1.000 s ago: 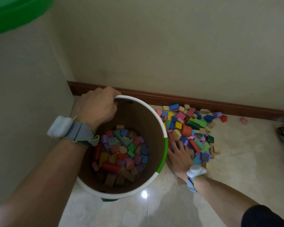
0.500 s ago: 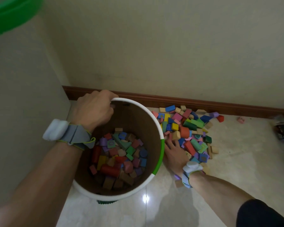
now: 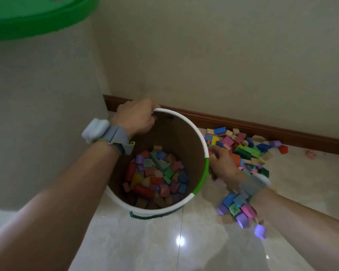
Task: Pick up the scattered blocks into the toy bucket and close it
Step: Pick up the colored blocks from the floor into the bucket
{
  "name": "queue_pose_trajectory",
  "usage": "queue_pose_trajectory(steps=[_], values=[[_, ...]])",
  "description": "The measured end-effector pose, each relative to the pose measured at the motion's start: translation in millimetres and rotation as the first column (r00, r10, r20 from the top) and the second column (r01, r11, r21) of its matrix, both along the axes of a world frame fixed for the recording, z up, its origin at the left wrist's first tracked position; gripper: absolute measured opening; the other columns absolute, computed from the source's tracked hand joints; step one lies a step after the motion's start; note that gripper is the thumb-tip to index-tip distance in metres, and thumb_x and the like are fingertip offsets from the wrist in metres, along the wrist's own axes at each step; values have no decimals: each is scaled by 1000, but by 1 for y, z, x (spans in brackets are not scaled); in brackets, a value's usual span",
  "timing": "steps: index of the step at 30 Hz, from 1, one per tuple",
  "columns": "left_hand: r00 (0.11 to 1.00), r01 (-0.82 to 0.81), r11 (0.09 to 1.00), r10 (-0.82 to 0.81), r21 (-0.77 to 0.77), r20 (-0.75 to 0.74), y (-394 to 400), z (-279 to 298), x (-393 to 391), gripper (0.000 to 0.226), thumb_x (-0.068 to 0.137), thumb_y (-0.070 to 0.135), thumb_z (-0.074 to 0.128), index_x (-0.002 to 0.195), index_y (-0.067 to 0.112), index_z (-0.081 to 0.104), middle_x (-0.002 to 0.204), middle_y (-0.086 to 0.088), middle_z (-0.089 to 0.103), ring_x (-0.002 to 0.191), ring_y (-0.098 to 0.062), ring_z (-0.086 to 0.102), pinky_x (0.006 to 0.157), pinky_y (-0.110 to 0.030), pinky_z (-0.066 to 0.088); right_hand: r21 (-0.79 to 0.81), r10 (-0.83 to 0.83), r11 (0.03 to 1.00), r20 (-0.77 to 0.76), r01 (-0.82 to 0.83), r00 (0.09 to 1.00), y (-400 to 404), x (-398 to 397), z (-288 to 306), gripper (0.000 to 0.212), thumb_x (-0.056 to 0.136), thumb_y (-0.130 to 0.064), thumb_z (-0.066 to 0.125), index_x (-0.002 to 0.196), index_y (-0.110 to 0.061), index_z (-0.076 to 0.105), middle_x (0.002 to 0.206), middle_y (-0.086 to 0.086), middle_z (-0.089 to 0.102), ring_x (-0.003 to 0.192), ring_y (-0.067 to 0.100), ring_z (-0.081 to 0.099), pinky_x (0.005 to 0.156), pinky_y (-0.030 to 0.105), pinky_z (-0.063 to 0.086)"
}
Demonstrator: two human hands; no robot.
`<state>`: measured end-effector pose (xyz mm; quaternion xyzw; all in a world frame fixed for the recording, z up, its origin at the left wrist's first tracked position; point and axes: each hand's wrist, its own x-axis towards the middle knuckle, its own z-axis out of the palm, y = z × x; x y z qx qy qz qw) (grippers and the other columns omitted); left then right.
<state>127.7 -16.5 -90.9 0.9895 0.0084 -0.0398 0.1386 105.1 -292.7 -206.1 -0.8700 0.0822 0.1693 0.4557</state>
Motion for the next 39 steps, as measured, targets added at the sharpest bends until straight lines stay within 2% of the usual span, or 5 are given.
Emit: queue_pose_trajectory(steps=[6, 15, 22, 30, 39], values=[[1000, -13, 1000, 13, -9, -17, -3, -4, 4, 34, 87, 37, 54, 121, 35, 56, 118, -8, 62, 108, -36, 56, 83, -39, 41, 504, -231, 807, -211, 308, 950, -4, 9, 81, 16, 97, -30, 63, 100, -16, 68, 76, 12, 72, 58, 24, 70, 50, 36, 55], [999, -24, 1000, 23, -13, -38, 0, -8, 7, 34, 86, 40, 54, 119, 32, 55, 120, -8, 60, 110, -35, 55, 83, -39, 41, 850, 73, 500, -229, 163, 971, 28, -19, 196, 28, 89, -35, 62, 77, -10, 69, 74, 10, 65, 61, 20, 61, 42, 24, 42], [1000, -17, 999, 17, -27, -18, 1, -5, 1, 33, 86, 36, 53, 118, 29, 56, 118, -10, 61, 107, -36, 56, 80, -38, 41, 796, 165, 587, -297, 149, 940, 73, -39, 170, 38, 96, -33, 60, 120, -4, 60, 113, 24, 70, 81, 32, 65, 46, 29, 46], [1000, 0, 1000, -1, -26, -26, 1, -2, 0, 33, 87, 34, 52, 120, 29, 56, 117, -10, 61, 106, -36, 56, 80, -38, 40, 711, 25, 667, -318, 221, 948, 88, -42, 162, 27, 99, -35, 60, 114, -14, 62, 93, 18, 73, 77, 36, 73, 51, 33, 53], [1000, 15, 999, -15, -33, -20, -2, -1, -2, 32, 84, 34, 53, 116, 32, 58, 116, -9, 62, 105, -35, 57, 77, -37, 40, 522, 112, 851, -68, -61, 991, 105, -47, 148, 16, 95, -3, 60, 104, -15, 65, 108, 30, 68, 85, 26, 62, 73, 43, 50]])
